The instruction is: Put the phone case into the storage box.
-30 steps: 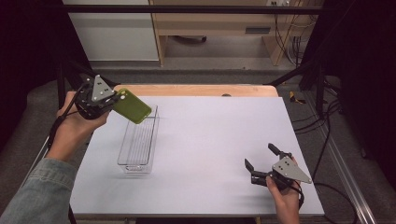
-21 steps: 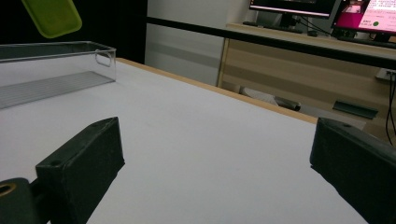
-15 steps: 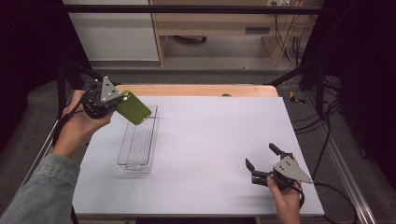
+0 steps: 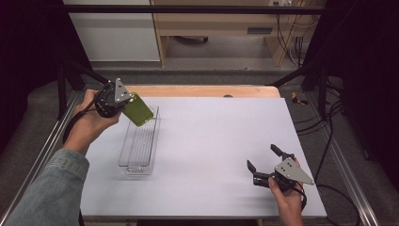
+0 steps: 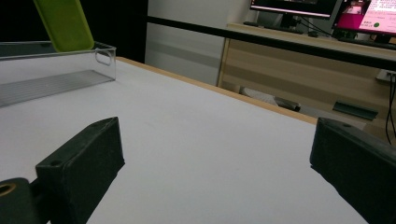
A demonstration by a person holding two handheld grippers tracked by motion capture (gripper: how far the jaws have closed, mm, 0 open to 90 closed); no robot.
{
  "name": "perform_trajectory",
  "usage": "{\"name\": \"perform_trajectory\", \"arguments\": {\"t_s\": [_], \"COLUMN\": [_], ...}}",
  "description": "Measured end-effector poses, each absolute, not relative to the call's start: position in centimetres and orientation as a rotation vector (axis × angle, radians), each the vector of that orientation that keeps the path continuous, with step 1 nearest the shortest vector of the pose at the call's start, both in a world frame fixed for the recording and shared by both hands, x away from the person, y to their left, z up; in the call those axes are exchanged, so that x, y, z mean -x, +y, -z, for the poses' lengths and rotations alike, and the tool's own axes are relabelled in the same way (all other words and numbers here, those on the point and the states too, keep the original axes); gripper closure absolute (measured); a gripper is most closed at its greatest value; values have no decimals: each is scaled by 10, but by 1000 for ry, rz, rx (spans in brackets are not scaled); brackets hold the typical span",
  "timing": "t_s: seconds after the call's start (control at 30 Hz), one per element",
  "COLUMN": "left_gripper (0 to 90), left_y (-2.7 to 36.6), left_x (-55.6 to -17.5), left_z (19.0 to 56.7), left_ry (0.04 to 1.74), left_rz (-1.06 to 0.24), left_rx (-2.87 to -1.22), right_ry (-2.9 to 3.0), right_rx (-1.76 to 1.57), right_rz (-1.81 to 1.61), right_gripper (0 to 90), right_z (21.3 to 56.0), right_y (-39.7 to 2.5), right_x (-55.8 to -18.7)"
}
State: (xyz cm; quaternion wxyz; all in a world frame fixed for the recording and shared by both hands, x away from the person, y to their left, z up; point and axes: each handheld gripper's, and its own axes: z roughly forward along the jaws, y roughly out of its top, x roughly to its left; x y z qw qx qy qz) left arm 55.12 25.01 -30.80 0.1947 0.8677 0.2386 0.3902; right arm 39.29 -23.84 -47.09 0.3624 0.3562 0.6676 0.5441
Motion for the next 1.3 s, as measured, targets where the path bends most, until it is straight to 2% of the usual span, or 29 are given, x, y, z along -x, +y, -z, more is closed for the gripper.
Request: {"name": "perform_trajectory", "arguments": {"t_s": [0.43,1.3], "left_gripper": [801,801], "left_y": [245,235], "left_x": [-567,-581], "left_z": [324,325], "left_ry": [620,536], "left_rz": [-1112,-1109], "left_rx": [-2475,-2537], "right_ry": [1723,1735], "right_rx": [-916,-928], "right_rz": [-1406,-1432], "right_gripper": [31,35], "right_z": [471,472], "right_y": [-238,-237], "right_x": [-393,-395]}}
